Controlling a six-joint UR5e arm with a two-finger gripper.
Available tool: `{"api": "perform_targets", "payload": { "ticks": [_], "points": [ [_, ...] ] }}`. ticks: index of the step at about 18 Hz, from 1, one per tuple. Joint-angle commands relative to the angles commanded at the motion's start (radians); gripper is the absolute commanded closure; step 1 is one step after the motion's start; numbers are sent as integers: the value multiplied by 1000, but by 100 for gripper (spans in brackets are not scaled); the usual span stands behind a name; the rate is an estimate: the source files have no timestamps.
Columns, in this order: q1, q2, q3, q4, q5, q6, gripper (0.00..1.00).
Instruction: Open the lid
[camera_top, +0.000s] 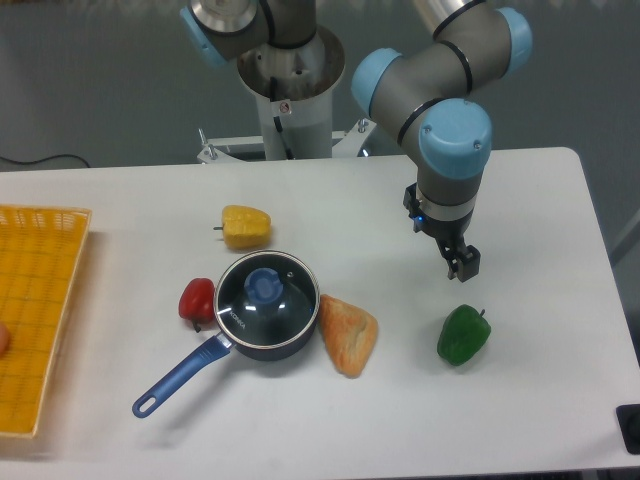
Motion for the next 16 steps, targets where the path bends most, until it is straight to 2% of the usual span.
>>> {"api": "perform_targets", "payload": {
  "ticks": [16],
  "points": [
    [-12, 11, -9, 2, -17, -126, 0]
  ]
}}
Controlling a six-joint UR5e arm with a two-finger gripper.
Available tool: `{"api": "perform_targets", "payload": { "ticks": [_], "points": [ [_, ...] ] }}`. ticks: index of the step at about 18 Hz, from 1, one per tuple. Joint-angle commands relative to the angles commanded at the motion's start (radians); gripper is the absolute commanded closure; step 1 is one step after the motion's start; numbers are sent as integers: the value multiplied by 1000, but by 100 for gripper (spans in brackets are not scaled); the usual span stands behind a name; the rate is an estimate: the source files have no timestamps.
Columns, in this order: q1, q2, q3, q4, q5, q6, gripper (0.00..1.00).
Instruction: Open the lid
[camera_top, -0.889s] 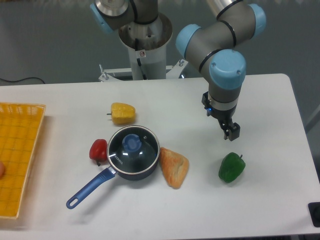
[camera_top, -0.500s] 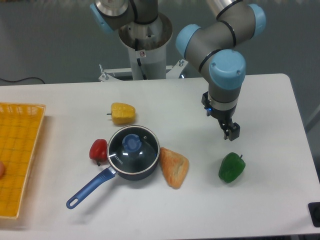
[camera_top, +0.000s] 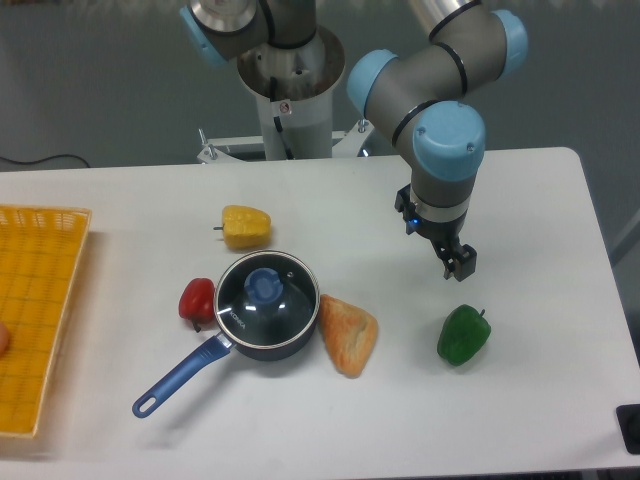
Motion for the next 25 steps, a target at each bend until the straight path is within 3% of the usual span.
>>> {"api": "perform_targets", "payload": {
  "ticks": [8, 17, 25],
  "points": [
    [-87, -26, 3, -5, -18, -343, 0],
    [-153, -6, 21, -3, -179, -471, 0],
    [-245, -3, 20, -41, -164, -560, 0]
  ]
}}
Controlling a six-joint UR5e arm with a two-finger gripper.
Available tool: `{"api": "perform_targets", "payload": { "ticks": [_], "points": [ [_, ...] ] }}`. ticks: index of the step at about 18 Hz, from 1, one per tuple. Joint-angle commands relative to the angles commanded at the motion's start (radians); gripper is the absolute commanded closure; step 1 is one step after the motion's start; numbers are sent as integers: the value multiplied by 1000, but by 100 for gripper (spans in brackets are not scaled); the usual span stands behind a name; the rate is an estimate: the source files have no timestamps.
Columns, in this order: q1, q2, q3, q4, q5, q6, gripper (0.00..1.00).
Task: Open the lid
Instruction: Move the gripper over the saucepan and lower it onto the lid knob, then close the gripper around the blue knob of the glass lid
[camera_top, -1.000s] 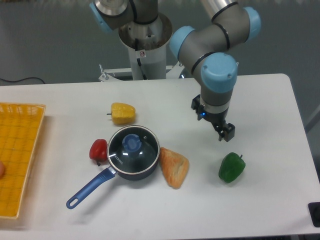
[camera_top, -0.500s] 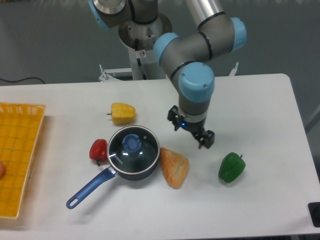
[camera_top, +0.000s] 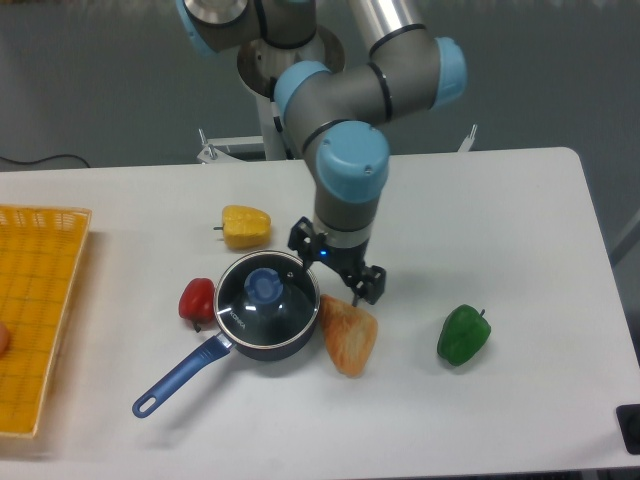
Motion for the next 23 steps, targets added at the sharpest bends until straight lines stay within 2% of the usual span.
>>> {"api": "perform_targets", "payload": {
  "ticks": [2, 5, 6, 11, 20, 23],
  "points": [
    [-9, 0, 0, -23, 14, 8, 0],
    [-78, -20, 31, -63, 170, 53, 0],
    [-90, -32, 34, -63, 184, 79, 0],
    [-114, -55, 35, -51, 180, 167, 0],
    [-132, -54, 28, -28, 101, 150, 0],
    [-134, -51, -3, 11, 101, 143, 0]
  ]
}}
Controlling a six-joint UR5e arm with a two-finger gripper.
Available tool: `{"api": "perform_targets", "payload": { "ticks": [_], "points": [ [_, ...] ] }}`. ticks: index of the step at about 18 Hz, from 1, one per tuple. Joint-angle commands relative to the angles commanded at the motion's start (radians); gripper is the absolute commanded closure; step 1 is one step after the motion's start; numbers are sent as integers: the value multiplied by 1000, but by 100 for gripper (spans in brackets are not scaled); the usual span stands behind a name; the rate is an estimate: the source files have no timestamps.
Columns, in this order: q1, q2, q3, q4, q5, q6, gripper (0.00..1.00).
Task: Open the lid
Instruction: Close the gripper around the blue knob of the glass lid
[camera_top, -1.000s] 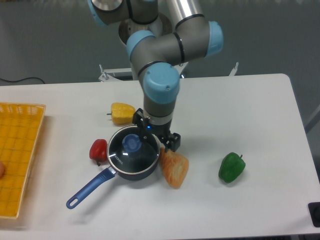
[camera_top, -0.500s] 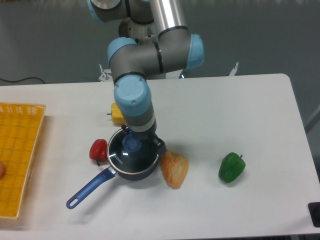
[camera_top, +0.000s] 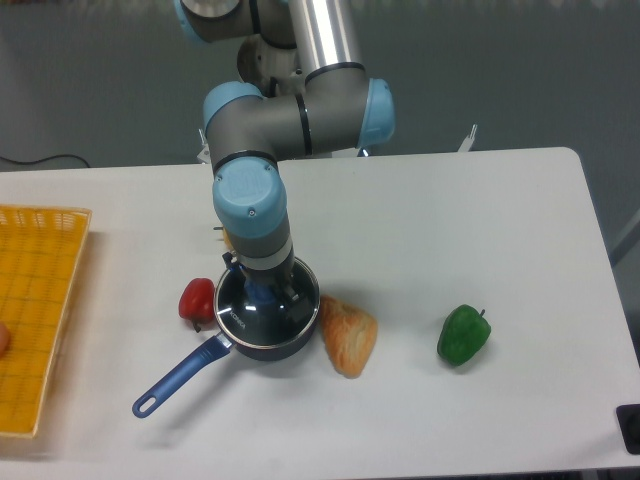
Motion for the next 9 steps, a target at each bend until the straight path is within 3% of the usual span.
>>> {"api": "perform_targets", "payload": {
  "ticks": [9],
  "points": [
    [-12, 5, -28, 20, 0, -23, 0]
  ]
}}
